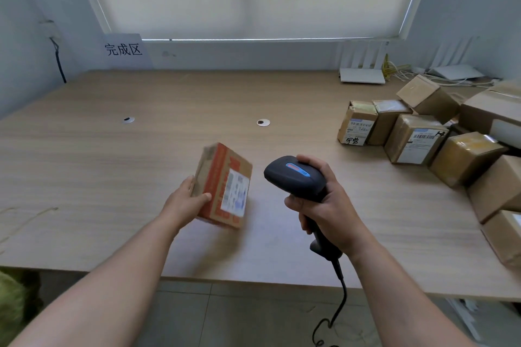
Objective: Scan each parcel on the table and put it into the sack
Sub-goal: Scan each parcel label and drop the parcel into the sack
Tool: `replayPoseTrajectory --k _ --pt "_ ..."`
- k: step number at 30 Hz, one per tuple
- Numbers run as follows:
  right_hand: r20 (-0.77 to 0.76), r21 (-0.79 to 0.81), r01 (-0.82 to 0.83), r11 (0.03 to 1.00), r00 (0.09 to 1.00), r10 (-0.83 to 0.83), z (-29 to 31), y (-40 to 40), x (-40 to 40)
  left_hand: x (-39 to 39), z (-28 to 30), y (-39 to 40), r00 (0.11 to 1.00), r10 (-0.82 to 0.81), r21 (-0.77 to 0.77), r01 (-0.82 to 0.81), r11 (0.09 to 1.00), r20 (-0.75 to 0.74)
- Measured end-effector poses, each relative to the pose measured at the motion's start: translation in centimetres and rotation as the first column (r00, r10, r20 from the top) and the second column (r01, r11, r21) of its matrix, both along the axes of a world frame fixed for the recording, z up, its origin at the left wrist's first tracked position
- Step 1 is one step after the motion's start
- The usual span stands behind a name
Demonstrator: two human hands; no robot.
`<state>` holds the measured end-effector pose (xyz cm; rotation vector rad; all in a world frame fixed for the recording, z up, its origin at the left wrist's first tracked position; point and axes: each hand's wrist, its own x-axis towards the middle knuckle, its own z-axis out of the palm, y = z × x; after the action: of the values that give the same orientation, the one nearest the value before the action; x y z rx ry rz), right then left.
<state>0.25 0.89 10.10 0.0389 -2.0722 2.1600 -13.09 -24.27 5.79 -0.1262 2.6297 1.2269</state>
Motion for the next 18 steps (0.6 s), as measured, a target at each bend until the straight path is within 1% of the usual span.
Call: replayPoseTrajectory --k 1,2,4,5,13,18 --pt "0.001 0.002 -0.004 1.000 1.000 0.004 0.0 0.0 0.1 0.3 0.0 0.0 0.998 0.047 0.191 -0.053 0.980 0.033" --pt "0.003 0.006 -0.008 1.000 1.000 0.008 0.0 -0.1 0.1 0.4 -0.1 0.0 0.995 0.079 0.317 -0.093 0.944 0.057" --pt "0.012 0.019 -0.012 1.000 1.000 0.012 -0.1 -0.3 0.1 0.7 0.0 0.2 0.991 0.118 0.433 -0.136 0.891 0.068" --pt "0.015 0.025 -0.013 1.000 1.000 0.013 -0.1 -0.5 0.2 0.9 0.1 0.3 0.990 0.131 0.460 -0.142 0.877 0.057" --pt "0.037 0.031 -0.067 0.997 0.997 0.066 -0.1 -1.0 0.6 1.9 1.1 -0.1 0.992 0.123 0.503 -0.089 0.860 -0.033" --pt "0.062 0.050 -0.117 0.992 0.992 0.114 -0.4 -1.3 0.8 1.5 2.2 -1.4 0.987 0.105 0.432 -0.043 0.901 -0.121"
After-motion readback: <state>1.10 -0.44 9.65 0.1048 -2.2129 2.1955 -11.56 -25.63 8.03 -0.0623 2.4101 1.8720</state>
